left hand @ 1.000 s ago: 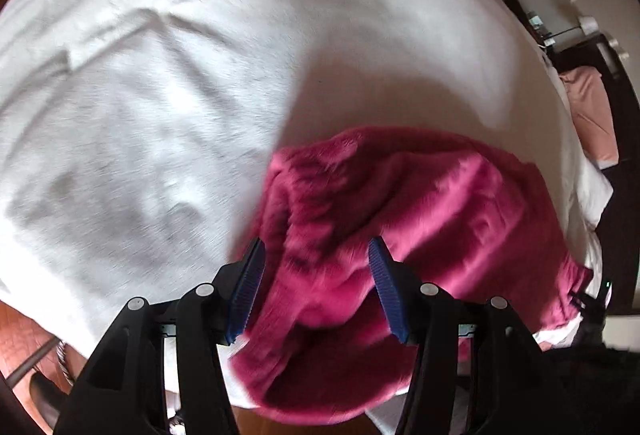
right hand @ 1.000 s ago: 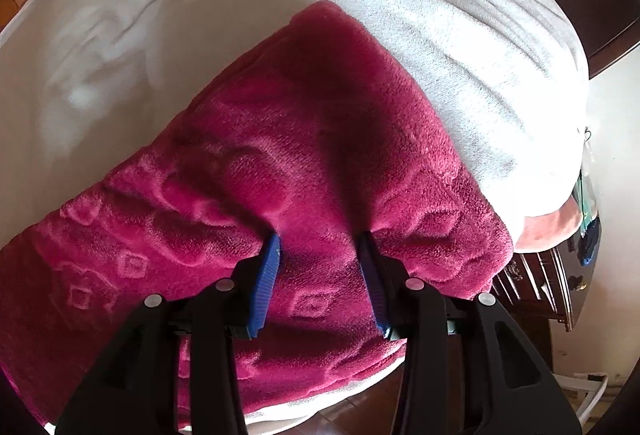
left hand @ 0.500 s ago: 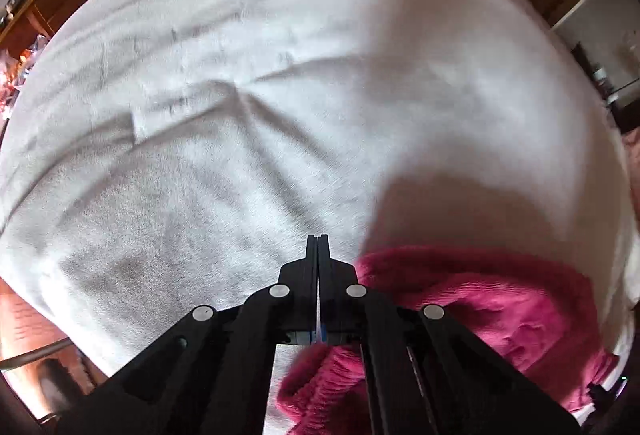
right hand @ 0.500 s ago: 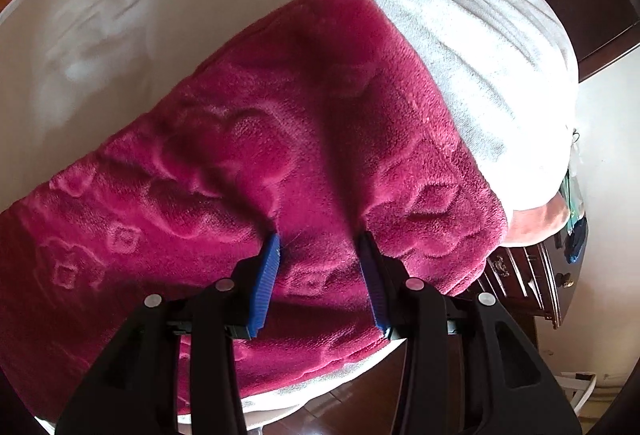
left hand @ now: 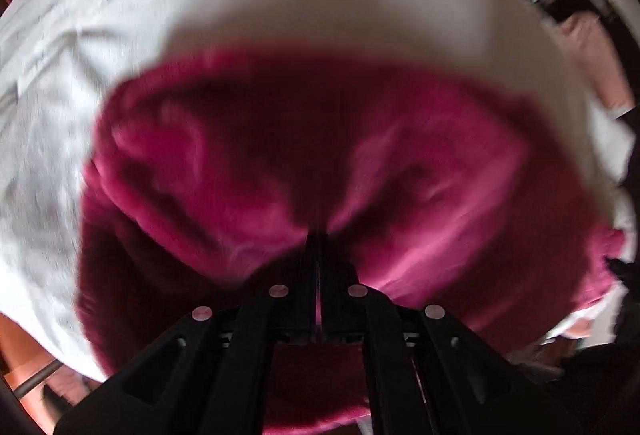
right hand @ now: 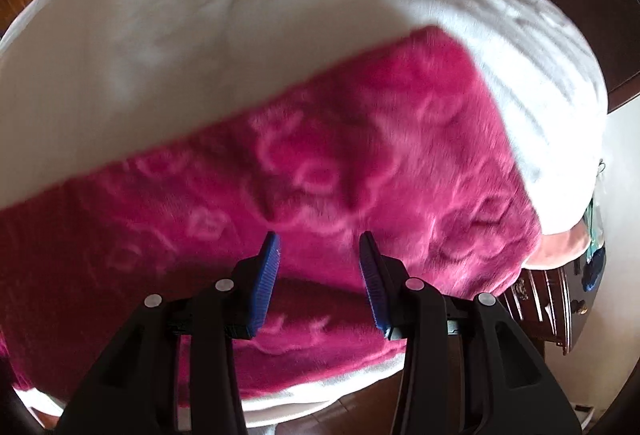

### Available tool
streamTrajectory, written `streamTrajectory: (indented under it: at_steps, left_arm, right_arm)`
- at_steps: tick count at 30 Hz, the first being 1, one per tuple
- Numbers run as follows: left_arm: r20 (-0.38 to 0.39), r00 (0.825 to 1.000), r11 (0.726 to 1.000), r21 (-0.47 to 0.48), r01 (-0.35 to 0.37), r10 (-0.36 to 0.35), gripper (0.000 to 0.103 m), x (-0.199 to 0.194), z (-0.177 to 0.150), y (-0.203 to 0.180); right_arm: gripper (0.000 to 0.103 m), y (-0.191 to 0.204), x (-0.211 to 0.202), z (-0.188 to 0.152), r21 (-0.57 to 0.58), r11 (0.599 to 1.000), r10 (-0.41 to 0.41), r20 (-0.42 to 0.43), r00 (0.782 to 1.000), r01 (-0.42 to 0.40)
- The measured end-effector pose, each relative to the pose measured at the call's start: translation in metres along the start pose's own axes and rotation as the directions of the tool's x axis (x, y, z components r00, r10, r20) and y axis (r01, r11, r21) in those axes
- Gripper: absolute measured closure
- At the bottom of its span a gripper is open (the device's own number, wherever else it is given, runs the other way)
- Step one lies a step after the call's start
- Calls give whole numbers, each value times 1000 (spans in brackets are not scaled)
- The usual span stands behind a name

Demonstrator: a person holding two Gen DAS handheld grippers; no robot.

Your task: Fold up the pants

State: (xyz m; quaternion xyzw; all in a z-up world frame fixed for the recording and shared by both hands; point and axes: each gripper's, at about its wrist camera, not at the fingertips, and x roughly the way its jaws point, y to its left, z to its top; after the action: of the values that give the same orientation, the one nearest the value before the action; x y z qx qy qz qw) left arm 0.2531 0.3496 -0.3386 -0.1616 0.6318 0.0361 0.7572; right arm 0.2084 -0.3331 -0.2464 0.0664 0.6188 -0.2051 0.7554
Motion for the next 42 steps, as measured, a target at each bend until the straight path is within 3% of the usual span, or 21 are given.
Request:
streamTrajectory:
  at_steps: [5, 8, 11, 16, 21, 23, 25, 27, 29, 31, 34, 39, 42]
  left_arm:
    - [-13, 1000, 998, -67, -18, 17, 103, 17, 5, 7]
    - [-13, 996, 995, -50, -89, 88, 103, 9, 12, -4]
    - [1, 987, 987, -4, -161, 161, 103, -2, 15, -29]
    - [52, 987, 986, 65, -153, 150, 103, -22, 21, -90]
    - [82, 991, 980, 159, -121, 109, 103, -36, 25, -177]
    - [84, 992, 974, 199, -110, 95, 103, -39, 21, -208]
    - [75, 994, 967, 239, -94, 78, 99, -40, 15, -242]
    - [64, 996, 959, 276, -70, 55, 91, -38, 6, -266]
    - [57, 998, 947, 315, -58, 42, 73, -35, -7, -295]
    - [47, 999, 935, 352, -39, 24, 68, -34, -26, -316]
    - [35, 999, 914, 404, -27, 14, 68, -27, -42, -335]
    - [25, 1000, 908, 419, -6, -5, 68, -27, -54, -357]
    - [30, 1000, 897, 443, -12, -1, 64, -38, -61, -362]
  right_arm:
    - [61, -41, 10, -24, 104, 994, 37, -59, 998, -31]
    - [61, -78, 0, -33, 213, 973, 100, -35, 994, -91]
    - [61, -115, -10, -44, 325, 933, 164, -2, 986, -154]
    - [61, -149, -7, -56, 429, 860, 285, 42, 958, -274]
    - [64, -162, 13, -53, 443, 819, 375, 69, 924, -365]
    - [74, -174, 22, -47, 432, 806, 411, 83, 908, -404]
    - [95, -173, 26, -46, 427, 796, 435, 90, 896, -429]
    - [97, -183, 25, -48, 427, 787, 447, 101, 889, -444]
    - [98, -191, 17, -54, 426, 772, 466, 123, 876, -471]
    - [98, -197, 6, -60, 409, 767, 483, 138, 865, -494]
    - [99, -205, 5, -68, 379, 784, 484, 123, 867, -491]
    - [97, -215, 50, -70, 412, 785, 481, 66, 874, -463]
    - [82, -226, 51, -67, 380, 795, 481, 79, 873, -473]
